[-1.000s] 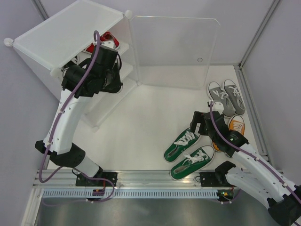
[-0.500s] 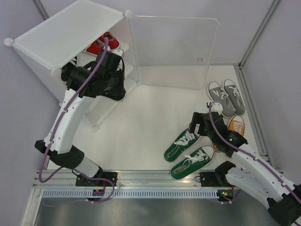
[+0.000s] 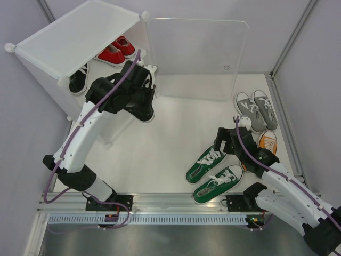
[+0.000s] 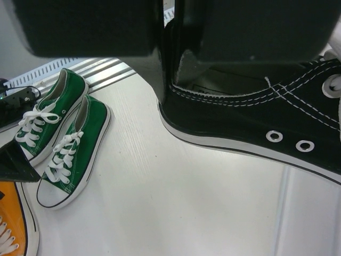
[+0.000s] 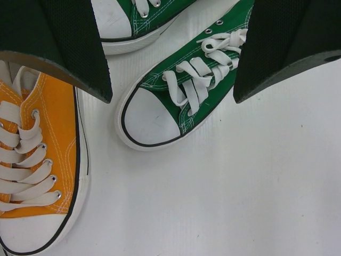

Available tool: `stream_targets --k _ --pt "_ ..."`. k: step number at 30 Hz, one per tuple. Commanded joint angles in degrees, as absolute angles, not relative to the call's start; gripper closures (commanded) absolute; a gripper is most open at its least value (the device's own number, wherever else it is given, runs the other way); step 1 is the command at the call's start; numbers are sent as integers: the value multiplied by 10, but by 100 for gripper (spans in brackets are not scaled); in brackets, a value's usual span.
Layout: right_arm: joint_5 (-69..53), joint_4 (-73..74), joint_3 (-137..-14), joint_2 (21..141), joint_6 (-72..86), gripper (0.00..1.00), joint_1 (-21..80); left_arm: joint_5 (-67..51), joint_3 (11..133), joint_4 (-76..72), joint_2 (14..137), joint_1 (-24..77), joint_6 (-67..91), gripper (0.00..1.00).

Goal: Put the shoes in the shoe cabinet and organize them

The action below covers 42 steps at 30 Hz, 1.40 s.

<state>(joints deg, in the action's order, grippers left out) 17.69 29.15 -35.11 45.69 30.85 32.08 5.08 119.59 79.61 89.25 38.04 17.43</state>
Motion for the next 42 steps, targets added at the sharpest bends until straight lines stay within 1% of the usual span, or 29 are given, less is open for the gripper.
stream_targets --k 1,4,5,8,9,11,12,15,18,19,20,22,23,25,26,28,29,30,34,38,39,41,42 --pt "169 272 -348 461 314 2 321 35 1183 785 889 388 143 98" --pt "172 272 -346 459 315 2 320 12 1155 772 886 397 148 98" --pt "171 272 -345 458 314 2 321 4 1141 757 886 415 148 98" --pt "172 271 -344 459 316 2 320 3 1057 699 889 453 164 98" --pt "171 271 -344 459 315 2 320 4 1001 678 892 460 175 98" --pt "171 270 -344 460 316 2 320 -25 942 601 898 483 184 98" --pt "168 270 -345 461 315 2 321 -24 894 579 911 489 193 98" --pt "171 273 -344 460 312 2 320 -3 825 506 948 504 208 98" --pt "175 275 -342 456 310 2 320 -3 782 449 976 512 217 98" --pt "175 275 -341 455 310 2 320 14 777 441 995 517 219 98" --pt "175 275 -339 454 310 2 320 18 774 437 1004 520 221 95" --pt "174 277 -339 453 311 2 320 41 773 435 1019 532 229 84" --pt "173 278 -340 451 311 2 320 47 775 436 1018 536 233 66" --pt "173 280 -342 448 309 2 320 61 775 437 997 541 251 46" --pt "173 280 -342 447 309 2 321 66 778 440 987 542 264 30" --pt "169 279 -342 447 309 2 321 85 783 449 963 544 273 16" --pt "169 278 -343 448 308 2 320 92 791 453 936 543 282 8" --pt "168 277 -343 448 306 2 320 111 796 459 924 543 286 6" --pt "163 272 -341 452 303 2 321 191 855 512 874 543 304 5" --pt "158 266 -336 451 302 2 320 327 921 556 843 541 306 9" --pt "158 265 -335 451 302 2 320 390 935 562 839 534 299 11" --pt "156 264 -333 449 301 2 320 424 981 576 839 512 282 12" --pt "155 263 -333 448 302 2 320 431 994 583 838 479 275 12"
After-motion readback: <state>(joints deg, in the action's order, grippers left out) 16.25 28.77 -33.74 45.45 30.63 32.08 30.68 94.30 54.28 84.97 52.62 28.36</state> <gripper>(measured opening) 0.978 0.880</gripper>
